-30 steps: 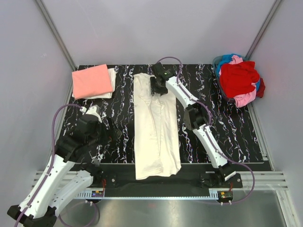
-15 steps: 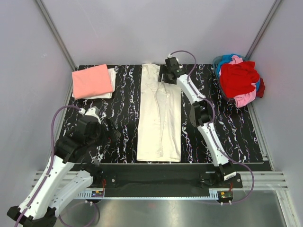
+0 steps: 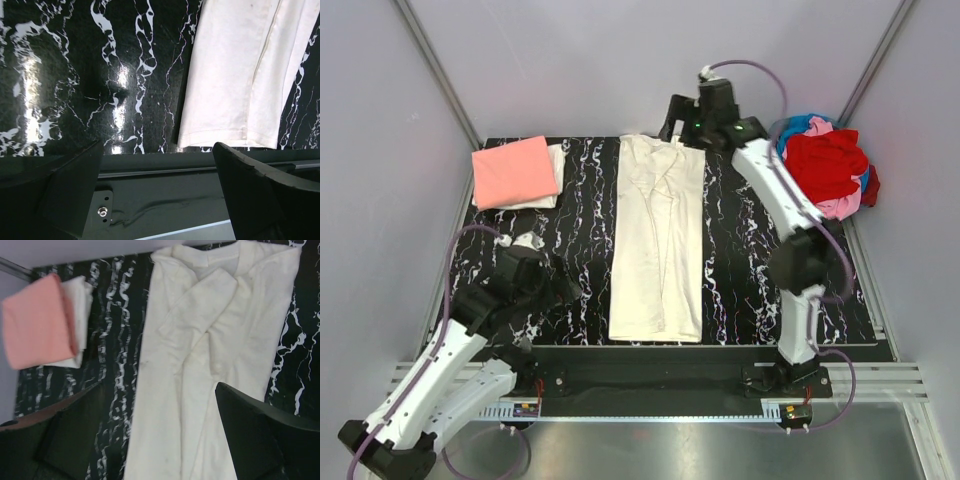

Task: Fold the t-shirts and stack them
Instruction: Fold the tshirt

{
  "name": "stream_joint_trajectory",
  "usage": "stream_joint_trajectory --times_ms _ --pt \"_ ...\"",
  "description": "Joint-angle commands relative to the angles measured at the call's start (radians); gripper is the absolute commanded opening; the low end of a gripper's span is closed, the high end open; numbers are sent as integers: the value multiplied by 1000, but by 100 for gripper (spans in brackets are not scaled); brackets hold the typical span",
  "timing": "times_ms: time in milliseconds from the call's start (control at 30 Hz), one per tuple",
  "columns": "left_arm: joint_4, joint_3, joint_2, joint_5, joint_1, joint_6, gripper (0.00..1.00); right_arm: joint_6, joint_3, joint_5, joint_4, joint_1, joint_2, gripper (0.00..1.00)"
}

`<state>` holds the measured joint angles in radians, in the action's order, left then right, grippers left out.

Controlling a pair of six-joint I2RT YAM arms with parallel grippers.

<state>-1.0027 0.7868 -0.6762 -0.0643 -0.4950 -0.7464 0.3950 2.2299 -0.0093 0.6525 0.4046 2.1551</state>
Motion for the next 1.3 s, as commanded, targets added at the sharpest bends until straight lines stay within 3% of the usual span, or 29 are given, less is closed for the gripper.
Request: stream_joint_trajectory --times_ms 0,33,100,133,267,333,400,500,867,1100,1267 --pt "84 -41 -14 29 -51 -73 97 143 -252 -21 47 14 -347 100" --pt "99 -75 -19 27 -65 -86 97 169 -455 -23 39 31 -489 100" --pt "147 -110 -40 21 -97 -120 95 250 -660 -11 27 56 -631 100" --pt "162 -148 -52 14 -129 -132 95 287 -840 0 27 75 -759 100" --pt "298 -239 -123 23 -197 -185 90 450 -1194 -7 56 229 -1012 97" --pt "344 -288 -134 32 -209 -203 82 514 -1379 -33 53 263 -1139 90" --pt "442 -326 -138 58 -209 -217 67 583 -1519 -84 41 296 -1240 72" --pt "527 -380 -164 89 -215 -240 64 637 -1608 -109 35 310 -1301 56" --pt "619 -420 -243 72 -252 -265 59 653 -1744 -167 -142 315 -1147 54" --pt "630 -406 -272 77 -257 -261 59 631 -1686 -152 -149 330 -984 56" --pt "631 -393 -272 80 -261 -261 59 624 -1595 -86 -91 395 -845 50"
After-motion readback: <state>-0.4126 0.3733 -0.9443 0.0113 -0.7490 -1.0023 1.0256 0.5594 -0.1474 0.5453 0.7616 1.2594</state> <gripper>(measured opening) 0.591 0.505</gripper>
